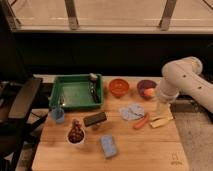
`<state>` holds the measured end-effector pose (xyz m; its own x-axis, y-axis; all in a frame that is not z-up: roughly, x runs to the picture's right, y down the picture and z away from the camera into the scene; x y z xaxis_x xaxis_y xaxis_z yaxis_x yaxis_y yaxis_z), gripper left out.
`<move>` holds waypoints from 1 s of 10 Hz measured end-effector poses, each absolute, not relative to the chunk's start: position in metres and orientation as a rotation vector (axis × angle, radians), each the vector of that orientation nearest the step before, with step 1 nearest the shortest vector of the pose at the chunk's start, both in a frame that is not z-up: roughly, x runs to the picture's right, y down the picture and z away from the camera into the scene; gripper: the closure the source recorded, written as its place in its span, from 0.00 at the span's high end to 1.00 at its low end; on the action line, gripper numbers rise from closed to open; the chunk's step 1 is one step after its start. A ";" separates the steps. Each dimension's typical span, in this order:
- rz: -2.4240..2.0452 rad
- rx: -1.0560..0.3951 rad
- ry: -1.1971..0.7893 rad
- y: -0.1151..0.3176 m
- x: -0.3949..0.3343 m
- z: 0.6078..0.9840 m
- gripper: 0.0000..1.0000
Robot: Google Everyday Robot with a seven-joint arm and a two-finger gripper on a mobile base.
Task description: Wipe table surface with towel
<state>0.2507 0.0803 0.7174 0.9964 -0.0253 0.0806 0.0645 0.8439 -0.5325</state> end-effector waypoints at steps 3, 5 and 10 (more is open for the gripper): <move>-0.113 -0.582 -0.124 0.098 0.209 0.749 0.65; -0.138 -0.588 -0.149 0.106 0.192 0.768 0.65; -0.143 -0.603 -0.212 0.107 0.170 0.802 0.65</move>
